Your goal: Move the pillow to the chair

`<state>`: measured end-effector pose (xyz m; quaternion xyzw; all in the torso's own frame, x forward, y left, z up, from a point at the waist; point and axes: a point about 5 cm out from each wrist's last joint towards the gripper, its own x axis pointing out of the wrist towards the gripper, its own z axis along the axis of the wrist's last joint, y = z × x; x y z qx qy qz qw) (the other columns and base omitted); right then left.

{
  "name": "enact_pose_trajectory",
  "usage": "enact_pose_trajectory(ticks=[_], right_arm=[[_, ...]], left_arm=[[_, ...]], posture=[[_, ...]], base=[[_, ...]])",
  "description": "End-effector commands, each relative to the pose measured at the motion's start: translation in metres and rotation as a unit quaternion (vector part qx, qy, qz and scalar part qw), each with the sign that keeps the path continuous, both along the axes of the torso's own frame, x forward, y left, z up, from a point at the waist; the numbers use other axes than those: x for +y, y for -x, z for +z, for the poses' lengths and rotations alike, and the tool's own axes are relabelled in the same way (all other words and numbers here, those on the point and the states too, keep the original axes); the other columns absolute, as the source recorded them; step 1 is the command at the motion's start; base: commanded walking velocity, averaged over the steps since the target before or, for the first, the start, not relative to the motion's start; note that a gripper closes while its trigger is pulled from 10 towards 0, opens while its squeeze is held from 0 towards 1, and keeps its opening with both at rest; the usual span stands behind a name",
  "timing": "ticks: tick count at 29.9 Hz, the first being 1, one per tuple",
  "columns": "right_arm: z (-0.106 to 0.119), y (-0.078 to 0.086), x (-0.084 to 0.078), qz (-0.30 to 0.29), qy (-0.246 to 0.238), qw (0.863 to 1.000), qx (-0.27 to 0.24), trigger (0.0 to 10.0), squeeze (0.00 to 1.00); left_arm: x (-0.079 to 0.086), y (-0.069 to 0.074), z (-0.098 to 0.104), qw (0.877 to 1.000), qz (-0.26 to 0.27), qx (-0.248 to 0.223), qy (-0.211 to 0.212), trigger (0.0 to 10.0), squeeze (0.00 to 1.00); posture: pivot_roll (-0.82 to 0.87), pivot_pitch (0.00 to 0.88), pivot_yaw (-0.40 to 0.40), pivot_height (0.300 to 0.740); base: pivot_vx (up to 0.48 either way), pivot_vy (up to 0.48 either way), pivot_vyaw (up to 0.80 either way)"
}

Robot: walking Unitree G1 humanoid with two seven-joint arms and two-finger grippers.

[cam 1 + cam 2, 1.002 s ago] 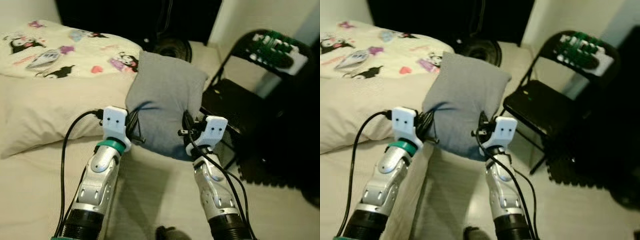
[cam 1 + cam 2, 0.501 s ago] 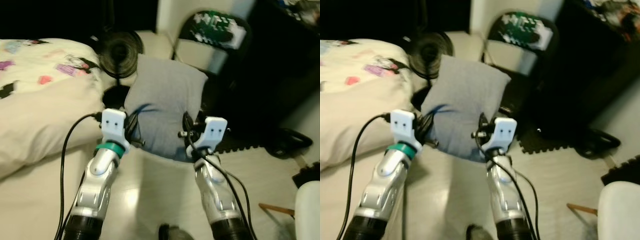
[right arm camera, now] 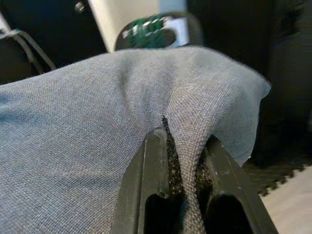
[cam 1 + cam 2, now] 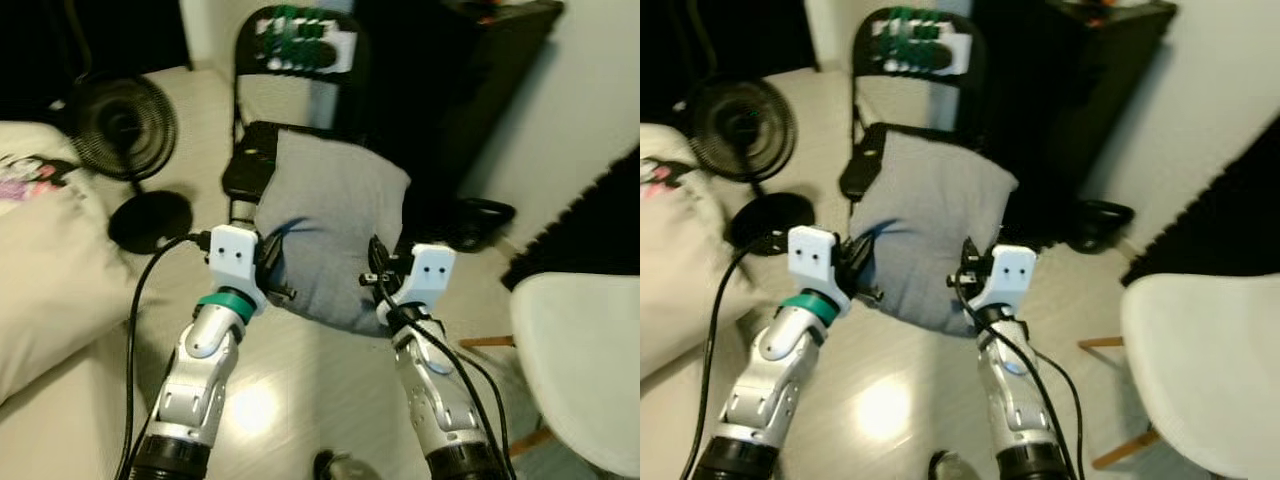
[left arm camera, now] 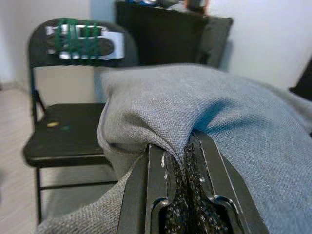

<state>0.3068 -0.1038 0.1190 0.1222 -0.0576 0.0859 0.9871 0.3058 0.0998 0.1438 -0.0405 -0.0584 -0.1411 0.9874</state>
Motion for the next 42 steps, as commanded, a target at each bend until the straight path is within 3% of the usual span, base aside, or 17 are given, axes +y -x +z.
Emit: enact_pose_trajectory(ticks=[1, 11, 17, 42], right_arm=[[-0.0039, 0.0061, 0.0175, 0.037, -0.017, 0.999, 0.010, 10.0, 0.00], [-0.0031, 0.0072, 0.0214, 0.057, 0.008, 0.998, 0.006, 10.0, 0.00], [-0.0041, 0.0066, 0.0186, 0.051, 0.004, 0.999, 0.012, 10.0, 0.00], [-0.0058, 0.0066, 0.0153, 0.041, -0.007, 0.999, 0.018, 10.0, 0.00]], left_arm=[[0.0008, -0.0013, 0.0029, 1.000, 0.002, -0.005, -0.006, 10.0, 0.00], [0.0032, -0.0034, 0.0038, 1.000, 0.016, -0.004, 0.013, 10.0, 0.00], [0.0043, -0.0029, 0.0042, 1.000, 0.018, -0.004, 0.012, 10.0, 0.00], [0.0030, -0.0030, 0.0035, 1.000, 0.013, -0.001, 0.009, 10.0, 0.00]], posture=[[-0.03, 0.049, 0.052, 0.740], [-0.03, 0.058, 0.036, 0.740], [-0.02, 0.062, 0.033, 0.740], [-0.02, 0.072, 0.043, 0.740]], base=[[0.000, 0.000, 0.00], [0.114, 0.000, 0.00], [0.351, 0.000, 0.56], [0.361, 0.000, 0.00]])
